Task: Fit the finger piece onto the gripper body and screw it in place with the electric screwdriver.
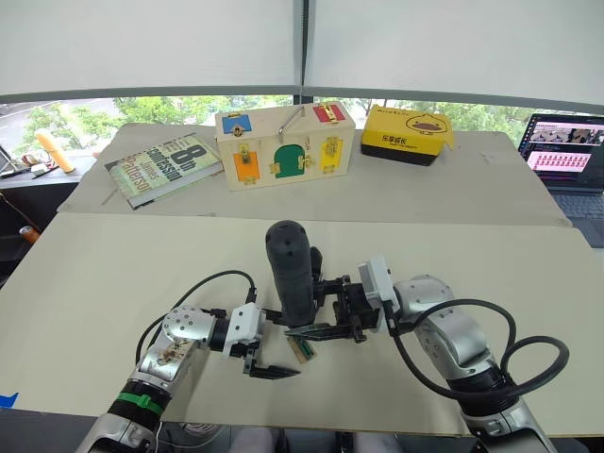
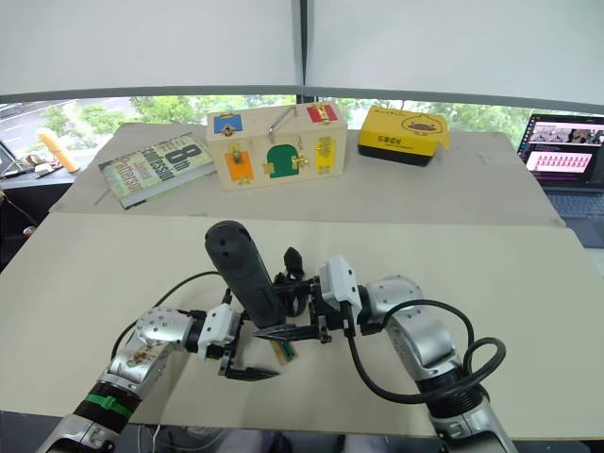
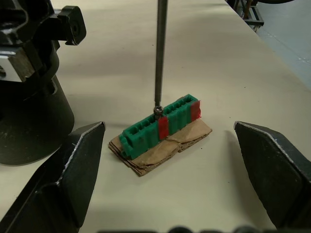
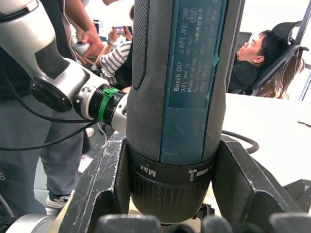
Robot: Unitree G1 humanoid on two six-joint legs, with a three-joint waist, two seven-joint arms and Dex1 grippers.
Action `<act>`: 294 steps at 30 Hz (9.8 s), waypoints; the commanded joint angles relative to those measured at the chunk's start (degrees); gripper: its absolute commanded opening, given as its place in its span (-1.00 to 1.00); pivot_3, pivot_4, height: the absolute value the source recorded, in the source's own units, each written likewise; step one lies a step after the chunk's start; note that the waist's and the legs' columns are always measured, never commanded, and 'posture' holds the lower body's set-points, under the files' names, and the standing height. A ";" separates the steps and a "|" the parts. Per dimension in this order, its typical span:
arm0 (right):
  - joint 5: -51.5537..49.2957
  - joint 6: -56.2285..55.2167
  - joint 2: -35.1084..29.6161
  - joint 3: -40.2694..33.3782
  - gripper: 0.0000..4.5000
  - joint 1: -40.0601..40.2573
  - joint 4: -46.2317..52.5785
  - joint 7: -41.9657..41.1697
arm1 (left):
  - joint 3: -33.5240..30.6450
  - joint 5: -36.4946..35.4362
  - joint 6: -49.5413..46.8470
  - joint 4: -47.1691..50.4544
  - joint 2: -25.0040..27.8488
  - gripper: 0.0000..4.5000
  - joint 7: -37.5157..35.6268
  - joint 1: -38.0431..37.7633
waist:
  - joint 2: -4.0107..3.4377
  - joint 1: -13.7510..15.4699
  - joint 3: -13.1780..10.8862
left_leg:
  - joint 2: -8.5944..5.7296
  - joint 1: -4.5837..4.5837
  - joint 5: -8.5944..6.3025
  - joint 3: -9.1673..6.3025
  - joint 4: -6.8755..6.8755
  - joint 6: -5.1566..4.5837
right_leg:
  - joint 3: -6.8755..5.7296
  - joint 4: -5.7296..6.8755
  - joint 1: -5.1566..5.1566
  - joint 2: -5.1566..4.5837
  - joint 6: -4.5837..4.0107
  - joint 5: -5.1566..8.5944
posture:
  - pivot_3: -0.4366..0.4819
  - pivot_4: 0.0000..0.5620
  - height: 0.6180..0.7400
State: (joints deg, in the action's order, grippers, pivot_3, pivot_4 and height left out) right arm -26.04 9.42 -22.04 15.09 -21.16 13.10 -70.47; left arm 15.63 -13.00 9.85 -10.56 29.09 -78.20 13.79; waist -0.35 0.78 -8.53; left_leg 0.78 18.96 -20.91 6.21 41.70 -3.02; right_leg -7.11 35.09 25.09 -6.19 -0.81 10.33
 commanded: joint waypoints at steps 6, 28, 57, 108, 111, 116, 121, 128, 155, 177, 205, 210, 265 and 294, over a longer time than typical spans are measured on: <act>-0.42 -1.52 0.00 -0.18 -0.13 -1.13 2.34 0.30 | 1.85 2.23 -1.00 -2.97 -0.31 1.00 1.08 -1.14 | 0.00 0.01 0.00 | 0.00 0.02 0.00 -0.01 0.00 -0.01 | 0.00 -0.01 0.01 -0.01 0.01 0.00 | -0.05 -0.47 1.00; -5.49 1.34 1.86 -1.75 -0.13 -1.81 3.36 2.74 | 1.47 1.98 -1.00 -3.40 0.09 1.00 0.75 -0.81 | 0.00 0.03 -0.01 | 0.00 0.08 -0.02 -0.06 0.00 -0.03 | -0.01 -0.03 0.04 -0.08 0.03 -0.02 | -0.05 -0.47 1.00; -3.55 0.83 1.96 -0.75 -0.13 -0.36 2.23 2.66 | 1.59 1.83 -2.15 -1.80 0.44 1.00 0.92 -1.30 | -0.01 -0.01 -0.01 | 0.00 0.15 -0.01 -0.10 0.00 -0.04 | -0.03 -0.06 0.07 -0.06 0.03 -0.02 | -0.05 -0.47 1.00; -3.57 1.20 2.24 -0.30 -0.13 -0.36 2.22 2.19 | 1.62 2.19 -0.93 -3.67 0.17 1.00 1.22 -1.15 | -0.01 0.01 -0.01 | 0.00 0.18 -0.02 -0.16 0.00 -0.05 | -0.03 -0.07 0.09 -0.10 0.03 -0.02 | -0.05 -0.47 1.00; -3.45 1.26 2.28 -0.24 -0.13 -0.28 2.22 2.34 | 1.64 2.17 -1.10 -3.35 0.18 1.00 1.33 -1.28 | -0.01 0.00 -0.01 | 0.00 0.18 -0.02 -0.16 0.00 -0.05 | -0.04 -0.07 0.09 -0.10 0.03 -0.02 | -0.05 -0.47 1.00; -3.41 1.49 2.15 -0.05 -0.13 -0.20 2.12 2.34 | 1.64 2.17 -1.34 -3.12 0.21 1.00 1.40 -1.31 | -0.01 0.00 -0.01 | 0.00 0.19 -0.02 -0.17 0.00 -0.05 | -0.04 -0.08 0.09 -0.10 0.03 -0.02 | -0.05 -0.47 1.00; -3.36 1.56 2.09 0.08 -0.13 -0.22 2.01 2.35 | 1.61 2.15 -1.63 -2.82 0.31 1.00 1.45 -1.30 | -0.01 0.00 -0.01 | 0.00 0.19 -0.02 -0.18 0.00 -0.05 | -0.03 -0.08 0.09 -0.11 0.03 -0.02 | -0.05 -0.47 1.00; -2.67 0.81 1.55 0.05 -0.13 -0.59 2.14 1.92 | 1.56 2.05 -1.92 -2.58 0.40 1.00 1.37 -1.24 | -0.01 0.00 -0.01 | 0.00 0.20 -0.02 -0.20 0.00 -0.05 | -0.03 -0.08 0.09 -0.10 0.03 -0.02 | -0.05 -0.47 1.00; -1.47 0.57 0.78 0.22 -0.13 -1.56 2.93 1.40 | 1.60 1.83 -3.26 -1.33 0.44 1.00 1.69 -1.07 | -0.01 0.02 -0.02 | -0.01 0.25 -0.02 -0.27 0.00 -0.05 | -0.04 -0.11 0.09 -0.11 0.03 -0.02 | -0.05 -0.47 1.00; -1.07 0.78 1.37 0.79 -0.13 1.45 1.53 2.90 | 0.87 1.33 -2.95 -1.11 0.90 1.00 1.78 -1.85 | -0.01 -0.04 -0.02 | -0.01 0.25 -0.02 -0.31 0.00 -0.05 | -0.05 -0.11 0.07 -0.10 0.04 -0.02 | -0.05 -0.47 1.00; -6.71 2.01 1.91 -1.87 -0.13 -0.86 6.19 3.43 | -3.92 -7.06 -4.34 3.82 2.65 1.00 -1.02 -3.78 | 0.13 -1.09 -0.27 | 0.01 0.35 -0.01 -0.34 -0.02 -0.01 | -0.12 -0.17 0.20 0.09 0.05 0.01 | -0.05 -0.47 1.00; -8.35 3.01 1.70 -2.49 -0.13 -1.54 6.97 3.54 | -5.22 -8.92 -5.84 6.42 3.30 1.00 -0.96 -4.31 | 0.13 -1.13 -0.35 | 0.00 0.39 -0.01 -0.34 -0.02 -0.01 | -0.13 -0.17 0.23 0.10 0.06 0.02 | -0.05 -0.47 1.00; -28.17 17.36 -9.06 -16.14 -0.13 -5.93 20.24 11.15 | -4.50 1.75 -7.09 1.73 -6.52 1.00 18.55 2.09 | 0.19 -0.09 -0.98 | -0.05 0.34 -0.01 0.08 0.01 0.04 | 0.05 -0.13 0.23 0.66 0.16 -0.02 | -0.05 -0.47 1.00; -27.96 17.30 -10.86 -16.81 -0.13 -4.30 20.18 11.00 | -1.78 3.32 -5.75 -3.89 -4.43 0.02 12.37 6.86 | 0.23 0.11 -0.95 | -0.07 0.31 -0.01 0.04 0.07 0.03 | 0.03 -0.12 0.14 0.64 0.19 -0.04 | -0.05 -0.47 1.00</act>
State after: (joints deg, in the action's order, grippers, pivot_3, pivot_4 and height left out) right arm -52.56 27.70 -32.52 0.88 -25.40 30.89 -59.43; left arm 12.55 -10.10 3.75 -12.62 23.57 -63.31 20.32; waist -0.13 0.89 -9.48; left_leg 0.71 19.27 -20.92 6.26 41.77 -3.00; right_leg -7.09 34.98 25.24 -5.53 -0.63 10.29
